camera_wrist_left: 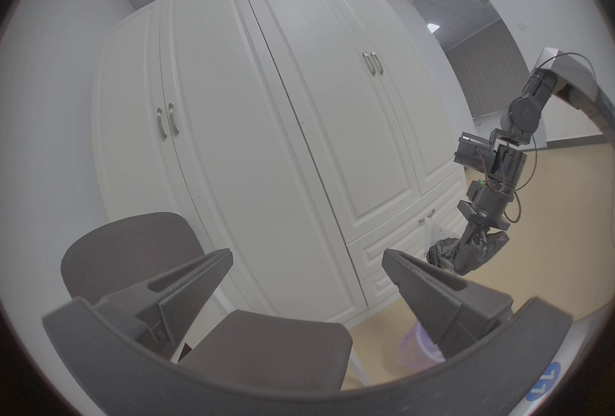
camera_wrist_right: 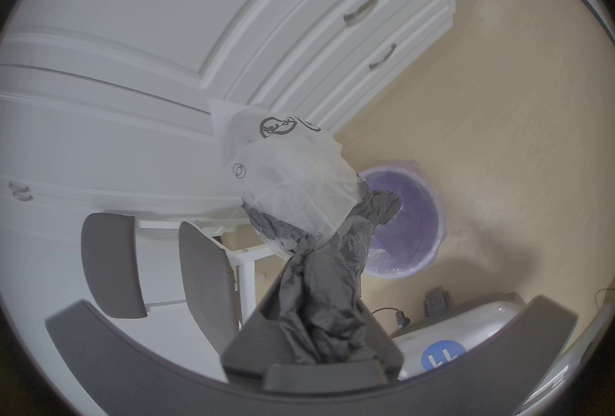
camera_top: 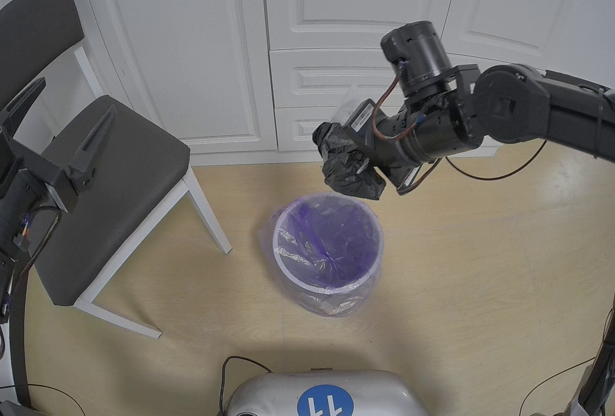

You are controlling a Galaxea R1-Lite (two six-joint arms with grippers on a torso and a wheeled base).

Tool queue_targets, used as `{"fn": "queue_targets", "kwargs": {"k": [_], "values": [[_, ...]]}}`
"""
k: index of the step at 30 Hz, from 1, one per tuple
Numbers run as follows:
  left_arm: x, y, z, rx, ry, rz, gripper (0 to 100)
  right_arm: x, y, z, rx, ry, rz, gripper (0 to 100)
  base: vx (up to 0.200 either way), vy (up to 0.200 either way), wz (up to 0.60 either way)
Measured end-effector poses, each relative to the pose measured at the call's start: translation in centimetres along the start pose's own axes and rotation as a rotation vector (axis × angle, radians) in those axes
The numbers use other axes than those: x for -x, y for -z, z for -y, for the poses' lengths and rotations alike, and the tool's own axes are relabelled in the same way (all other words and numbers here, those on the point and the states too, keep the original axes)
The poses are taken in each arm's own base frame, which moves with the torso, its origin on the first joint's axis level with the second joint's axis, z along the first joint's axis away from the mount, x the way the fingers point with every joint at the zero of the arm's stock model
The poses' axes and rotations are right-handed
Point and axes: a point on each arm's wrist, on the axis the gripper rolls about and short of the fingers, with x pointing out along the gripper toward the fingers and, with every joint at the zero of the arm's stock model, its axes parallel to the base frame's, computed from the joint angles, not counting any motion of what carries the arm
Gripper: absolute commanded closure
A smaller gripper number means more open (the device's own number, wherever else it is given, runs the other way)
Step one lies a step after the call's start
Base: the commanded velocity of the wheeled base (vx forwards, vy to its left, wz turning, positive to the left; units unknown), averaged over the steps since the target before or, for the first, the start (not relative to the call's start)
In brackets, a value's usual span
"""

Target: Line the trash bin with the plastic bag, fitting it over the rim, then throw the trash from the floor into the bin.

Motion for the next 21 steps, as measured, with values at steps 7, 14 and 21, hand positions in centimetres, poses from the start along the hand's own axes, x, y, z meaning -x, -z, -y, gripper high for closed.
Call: {"fn": "queue_targets", "kwargs": {"k": [7, 14, 21], "values": [[-1.3, 1.1, 0.8, -0.041, -0.036, -0.051, 0, -4.6, 1.7, 1.0, -0.045, 0.064, -0.050, 100, 0.000, 0.000, 0.00], [-1.8, 2.1, 0.6, -0.066, -0.168, -0.157, 0, -8.9, 2.9, 3.0, -0.077, 0.101, -0.160, 100, 0.000, 0.000, 0.00], [-2.1, 2.4, 0.1, -0.080, -0.281, -0.232, 0, -13.5, 2.7, 7.2, -0.153, 0.158, -0.293, 100, 0.000, 0.000, 0.00]]}}
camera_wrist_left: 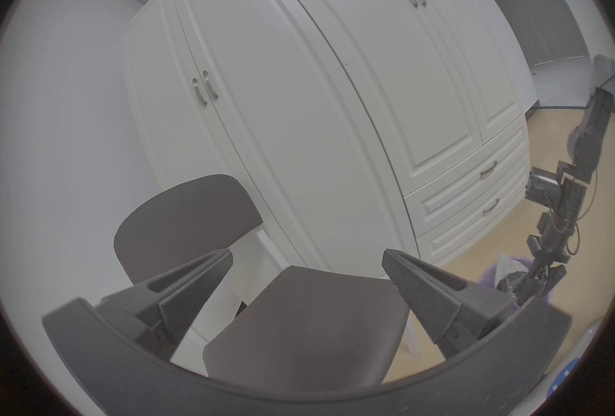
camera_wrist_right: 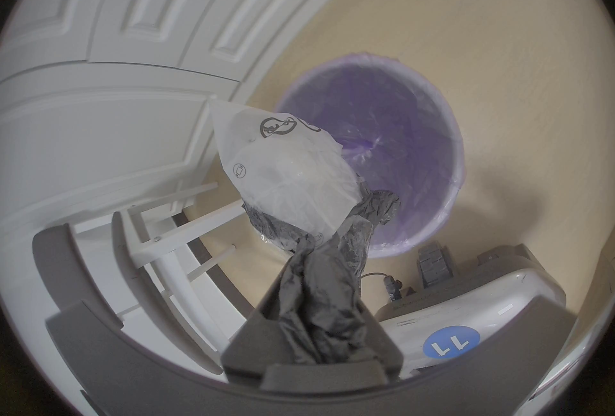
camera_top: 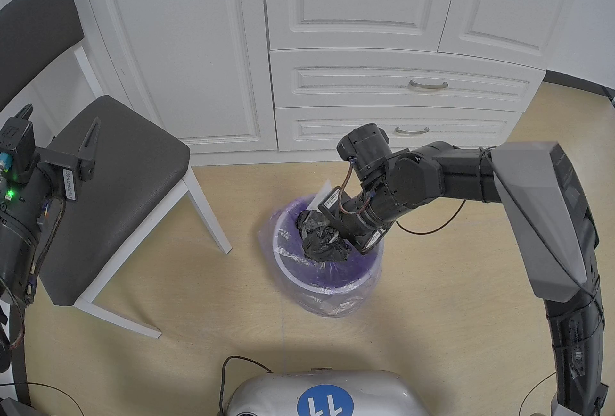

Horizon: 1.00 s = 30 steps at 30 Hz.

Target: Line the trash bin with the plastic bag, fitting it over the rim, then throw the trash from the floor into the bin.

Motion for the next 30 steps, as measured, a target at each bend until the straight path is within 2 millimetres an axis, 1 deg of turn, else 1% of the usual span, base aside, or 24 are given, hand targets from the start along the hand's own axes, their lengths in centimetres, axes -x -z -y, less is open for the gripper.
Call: {"fn": "queue_targets", "kwargs": {"k": [2, 5, 9, 16, 25, 30], "values": [[-0.1, 0.0, -0.1, -0.001, -0.013, -0.008, 0, -0.8, -0.4, 0.7, -0.012, 0.018, -0.005, 100, 0.000, 0.000, 0.00], [-0.5, 0.1, -0.6, -0.002, -0.062, -0.029, 0, -1.9, -0.5, 1.3, -0.017, 0.039, -0.011, 100, 0.000, 0.000, 0.00], [-1.1, 0.4, -1.5, -0.010, -0.136, -0.051, 0, -3.0, -0.6, 1.7, -0.017, 0.031, 0.002, 100, 0.000, 0.000, 0.00], [-1.4, 0.5, -1.9, -0.016, -0.164, -0.060, 0, -5.3, -0.9, 2.5, -0.014, 0.021, 0.060, 100, 0.000, 0.000, 0.00], [-1.3, 0.6, -1.9, -0.018, -0.163, -0.062, 0, -7.1, -0.7, 3.7, -0.014, 0.057, 0.054, 100, 0.000, 0.000, 0.00], [-1.3, 0.6, -1.9, -0.018, -0.163, -0.062, 0, -8.0, -0.3, 4.2, -0.005, 0.095, 0.093, 100, 0.000, 0.000, 0.00]]}}
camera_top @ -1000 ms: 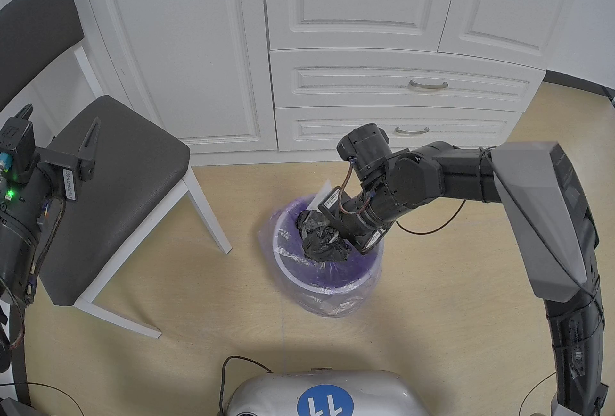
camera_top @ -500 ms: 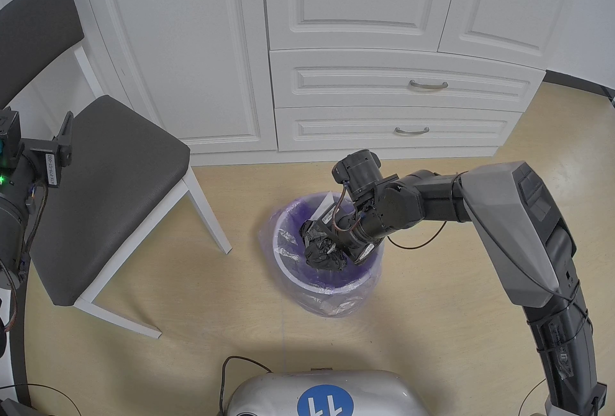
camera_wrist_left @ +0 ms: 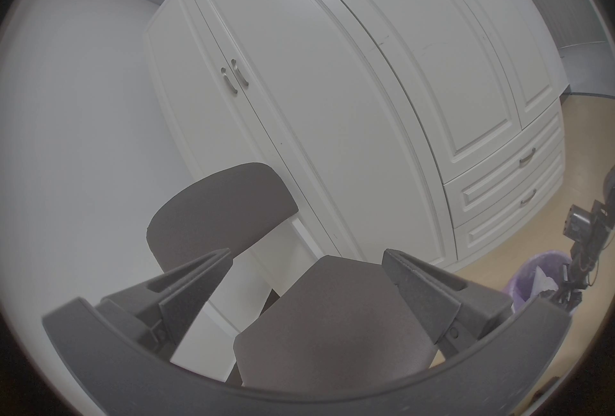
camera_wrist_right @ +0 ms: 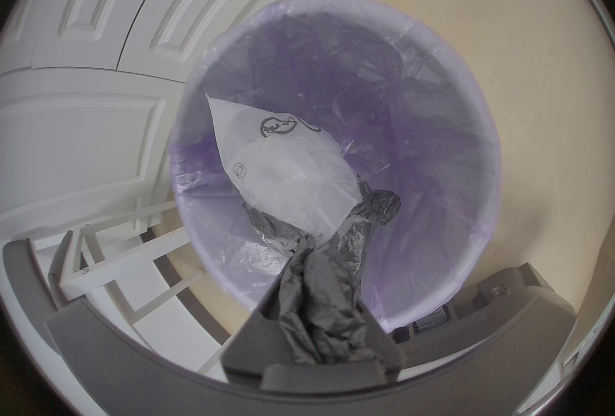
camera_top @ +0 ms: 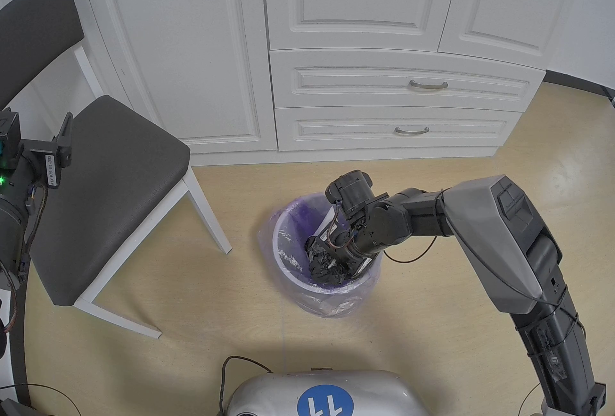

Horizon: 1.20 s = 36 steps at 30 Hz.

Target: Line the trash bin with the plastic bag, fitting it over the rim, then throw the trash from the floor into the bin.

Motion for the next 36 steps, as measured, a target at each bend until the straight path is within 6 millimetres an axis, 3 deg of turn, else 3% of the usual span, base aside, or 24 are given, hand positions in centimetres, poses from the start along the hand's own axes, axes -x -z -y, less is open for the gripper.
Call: {"fn": "queue_targets", "kwargs": {"k": [9, 18, 36], "values": [[0.0, 0.1, 0.0, -0.003, 0.001, -0.002, 0, -0.7, 0.5, 0.2, 0.005, 0.010, 0.003, 100, 0.000, 0.000, 0.00], [-0.1, 0.0, -0.1, -0.002, -0.010, -0.004, 0, -1.1, -0.7, 0.3, -0.017, -0.038, 0.043, 100, 0.000, 0.000, 0.00], [-0.9, 1.5, 0.4, -0.087, 0.003, -0.094, 0, -1.8, -0.5, 0.8, -0.006, -0.017, 0.051, 100, 0.000, 0.000, 0.00]]}}
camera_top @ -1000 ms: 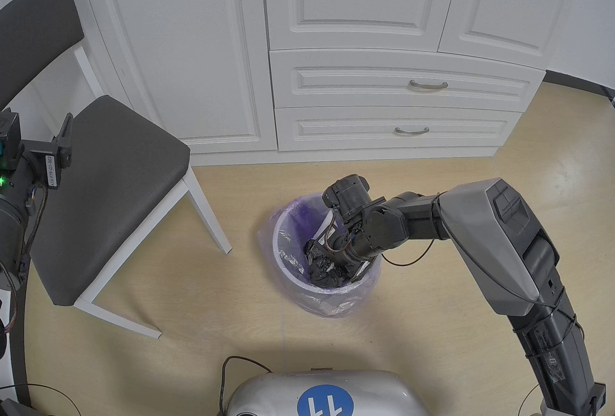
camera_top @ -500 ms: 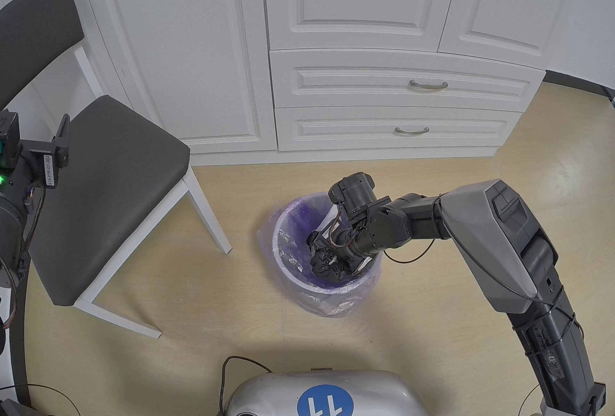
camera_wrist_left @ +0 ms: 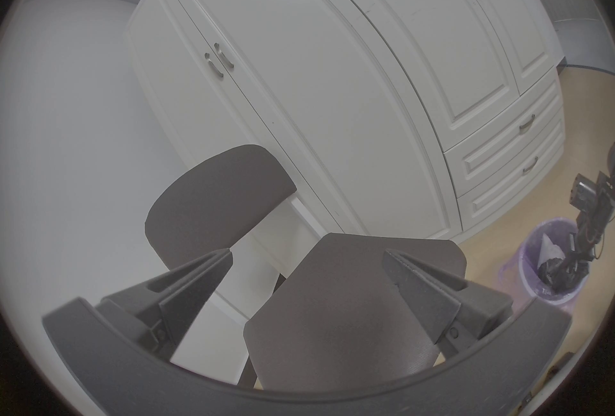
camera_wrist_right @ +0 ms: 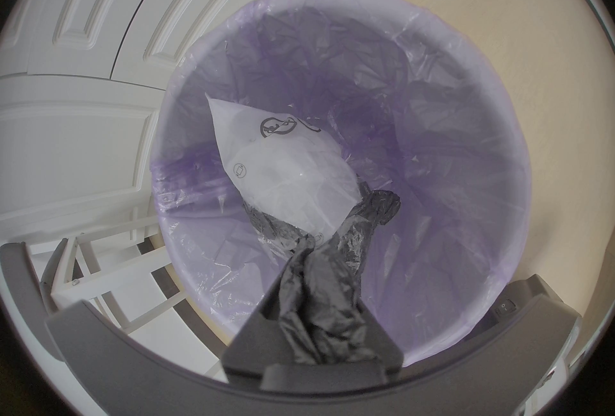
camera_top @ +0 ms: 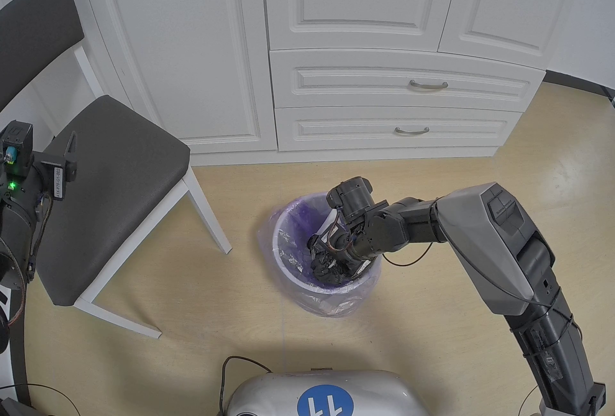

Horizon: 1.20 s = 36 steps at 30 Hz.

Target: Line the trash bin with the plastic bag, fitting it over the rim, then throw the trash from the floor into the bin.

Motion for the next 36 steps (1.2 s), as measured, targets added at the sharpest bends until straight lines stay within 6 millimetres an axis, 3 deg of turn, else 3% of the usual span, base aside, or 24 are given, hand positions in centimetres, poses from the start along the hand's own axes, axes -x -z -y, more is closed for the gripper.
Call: {"fn": "queue_targets", "kwargs": {"k": [20, 21, 32, 36], "values": [[0.1, 0.1, 0.0, 0.001, -0.002, 0.000, 0, 0.2, -0.3, -0.9, -0.028, -0.051, 0.099, 100, 0.000, 0.000, 0.00], [0.1, 0.1, 0.0, 0.001, -0.002, 0.001, 0, 0.2, -0.2, -0.9, -0.028, -0.051, 0.101, 0, 0.000, 0.000, 0.00], [0.2, 0.1, 0.0, 0.001, 0.001, 0.002, 0, 0.3, -0.1, -1.1, -0.024, -0.049, 0.115, 0, 0.000, 0.000, 0.00], [0.2, 0.2, 0.1, -0.002, 0.006, 0.001, 0, 1.2, -0.3, -1.7, -0.024, -0.067, 0.121, 0, 0.000, 0.000, 0.00]]}}
